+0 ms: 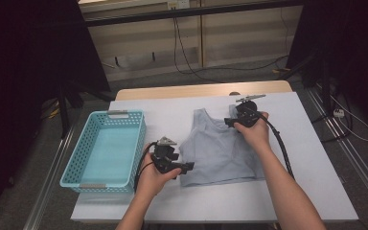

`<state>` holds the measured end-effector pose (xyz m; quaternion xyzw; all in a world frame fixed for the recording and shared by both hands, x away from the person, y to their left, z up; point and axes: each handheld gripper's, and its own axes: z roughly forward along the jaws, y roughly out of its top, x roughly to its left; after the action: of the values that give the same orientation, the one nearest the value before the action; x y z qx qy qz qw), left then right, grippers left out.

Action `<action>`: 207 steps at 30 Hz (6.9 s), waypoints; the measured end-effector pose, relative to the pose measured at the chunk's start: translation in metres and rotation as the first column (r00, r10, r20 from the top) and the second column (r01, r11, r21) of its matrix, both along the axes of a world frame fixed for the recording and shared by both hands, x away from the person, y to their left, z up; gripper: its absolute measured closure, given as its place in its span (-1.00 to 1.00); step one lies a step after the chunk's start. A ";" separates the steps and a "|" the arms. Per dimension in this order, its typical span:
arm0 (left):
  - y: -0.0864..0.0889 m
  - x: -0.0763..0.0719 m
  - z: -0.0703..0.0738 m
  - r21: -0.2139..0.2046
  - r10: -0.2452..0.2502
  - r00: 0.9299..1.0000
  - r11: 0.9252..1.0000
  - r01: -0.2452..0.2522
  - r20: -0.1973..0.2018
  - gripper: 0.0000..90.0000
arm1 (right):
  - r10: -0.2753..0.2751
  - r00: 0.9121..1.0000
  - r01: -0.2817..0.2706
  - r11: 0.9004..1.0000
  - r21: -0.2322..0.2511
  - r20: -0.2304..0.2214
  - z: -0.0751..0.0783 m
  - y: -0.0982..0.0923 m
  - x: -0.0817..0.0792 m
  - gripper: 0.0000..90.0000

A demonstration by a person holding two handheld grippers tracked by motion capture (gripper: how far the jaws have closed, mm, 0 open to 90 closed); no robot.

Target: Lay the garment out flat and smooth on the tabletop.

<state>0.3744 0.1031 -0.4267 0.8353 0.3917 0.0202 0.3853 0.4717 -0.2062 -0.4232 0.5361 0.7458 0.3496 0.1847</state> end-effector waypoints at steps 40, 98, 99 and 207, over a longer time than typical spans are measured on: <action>0.002 0.002 -0.003 0.004 0.004 1.000 1.000 -0.004 -0.014 -0.42 | 0.194 0.980 -0.194 0.981 0.004 -0.032 -0.007 0.058 -0.006 0.89; 0.003 0.002 0.000 -0.003 0.008 1.000 1.000 -0.008 -0.010 -0.42 | -0.052 0.999 0.052 0.997 -0.050 0.009 -0.004 -0.033 -0.020 0.47; 0.004 0.002 0.001 -0.002 0.008 1.000 1.000 -0.008 -0.008 -0.42 | -0.059 0.998 0.059 0.997 -0.056 0.005 -0.005 -0.034 -0.017 0.48; 0.006 0.001 -0.002 0.002 0.006 1.000 1.000 -0.006 -0.023 -0.42 | -0.060 0.996 0.056 0.996 -0.064 -0.063 -0.030 -0.047 -0.006 0.77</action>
<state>0.3754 0.1090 -0.4286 0.8346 0.3987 0.0121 0.3799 0.4657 -0.2528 -0.4536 0.5628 0.7460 0.3030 0.1871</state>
